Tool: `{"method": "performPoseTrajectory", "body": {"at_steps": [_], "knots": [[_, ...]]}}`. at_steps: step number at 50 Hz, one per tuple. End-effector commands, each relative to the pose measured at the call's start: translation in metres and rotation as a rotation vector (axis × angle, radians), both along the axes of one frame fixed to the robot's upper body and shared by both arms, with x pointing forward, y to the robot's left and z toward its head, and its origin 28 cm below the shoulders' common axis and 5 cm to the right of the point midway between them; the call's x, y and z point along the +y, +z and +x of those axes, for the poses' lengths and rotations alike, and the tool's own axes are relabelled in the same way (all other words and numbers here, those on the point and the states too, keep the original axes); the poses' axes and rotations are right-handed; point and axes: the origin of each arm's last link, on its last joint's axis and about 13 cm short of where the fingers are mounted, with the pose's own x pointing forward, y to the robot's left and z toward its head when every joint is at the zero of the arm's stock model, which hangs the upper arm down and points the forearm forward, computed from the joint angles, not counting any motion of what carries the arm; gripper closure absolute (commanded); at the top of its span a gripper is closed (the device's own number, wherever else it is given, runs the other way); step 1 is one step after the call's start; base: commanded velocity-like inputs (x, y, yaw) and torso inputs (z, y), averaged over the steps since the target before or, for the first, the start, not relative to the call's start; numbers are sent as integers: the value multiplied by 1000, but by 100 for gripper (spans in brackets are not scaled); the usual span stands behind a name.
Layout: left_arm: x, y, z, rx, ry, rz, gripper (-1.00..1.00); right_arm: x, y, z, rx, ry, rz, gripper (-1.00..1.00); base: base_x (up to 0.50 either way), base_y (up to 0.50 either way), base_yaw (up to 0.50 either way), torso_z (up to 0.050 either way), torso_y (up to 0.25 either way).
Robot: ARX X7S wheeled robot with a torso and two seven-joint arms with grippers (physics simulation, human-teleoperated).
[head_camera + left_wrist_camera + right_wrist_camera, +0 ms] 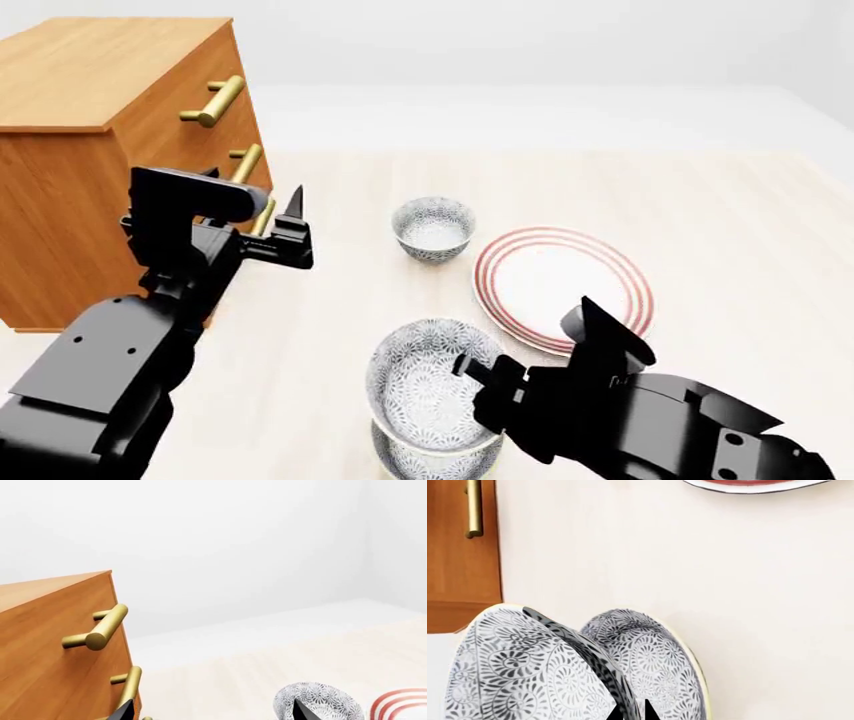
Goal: Stack the bowl in the middle on the bowl at the back.
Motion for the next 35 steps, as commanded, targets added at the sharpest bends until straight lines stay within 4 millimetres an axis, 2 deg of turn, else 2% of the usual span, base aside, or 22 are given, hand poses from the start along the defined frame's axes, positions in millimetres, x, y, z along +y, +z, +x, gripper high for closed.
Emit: {"method": "performPoseTrajectory", "body": {"at_steps": [1, 35], "knots": [[1, -1, 0, 0, 1, 1, -100, -1, -2, 1, -2, -8, 3, 100, 0, 0, 0, 0, 0], [1, -4, 0, 8, 4, 4, -100, 1, -9, 3, 24, -7, -2, 100, 0, 0, 0, 0, 0]]}}
